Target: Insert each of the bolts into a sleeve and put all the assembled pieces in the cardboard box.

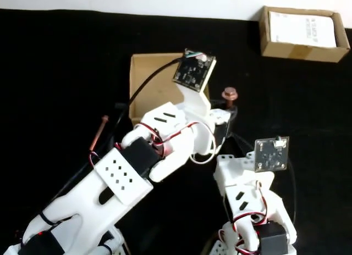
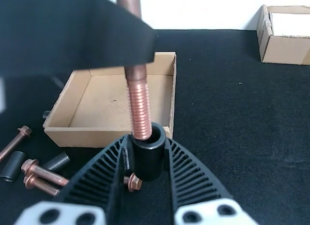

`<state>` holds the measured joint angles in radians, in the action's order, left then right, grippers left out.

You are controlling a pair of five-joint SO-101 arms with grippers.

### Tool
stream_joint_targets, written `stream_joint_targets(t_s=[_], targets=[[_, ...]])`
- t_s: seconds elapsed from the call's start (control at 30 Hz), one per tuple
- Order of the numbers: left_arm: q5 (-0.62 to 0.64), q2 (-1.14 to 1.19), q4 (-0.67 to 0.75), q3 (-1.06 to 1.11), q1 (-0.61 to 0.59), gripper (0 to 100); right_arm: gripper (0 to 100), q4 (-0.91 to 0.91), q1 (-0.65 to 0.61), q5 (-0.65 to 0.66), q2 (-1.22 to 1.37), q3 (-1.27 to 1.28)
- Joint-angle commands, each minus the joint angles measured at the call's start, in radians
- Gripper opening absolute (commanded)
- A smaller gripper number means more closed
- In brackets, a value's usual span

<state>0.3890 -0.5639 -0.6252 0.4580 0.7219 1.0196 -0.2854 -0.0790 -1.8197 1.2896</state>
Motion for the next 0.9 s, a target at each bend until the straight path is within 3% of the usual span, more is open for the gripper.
stream_joint_targets(t_s=[0.0,0.57,0.87], targets=[[-0.008,-0.001,0.025,0.007,0.008,1,0.8,-0.022,-0.004,0.008,0.001,-0.004],[-0.012,-0.001,0.020,0.015,0.096,1,0.8,-0.019,-0.002,0.009,0.002,-0.002],[-0.014,-0.056,0.026,0.094,0.047,1,0.8,-0.018,-0.001,0.009,0.002,-0.004]])
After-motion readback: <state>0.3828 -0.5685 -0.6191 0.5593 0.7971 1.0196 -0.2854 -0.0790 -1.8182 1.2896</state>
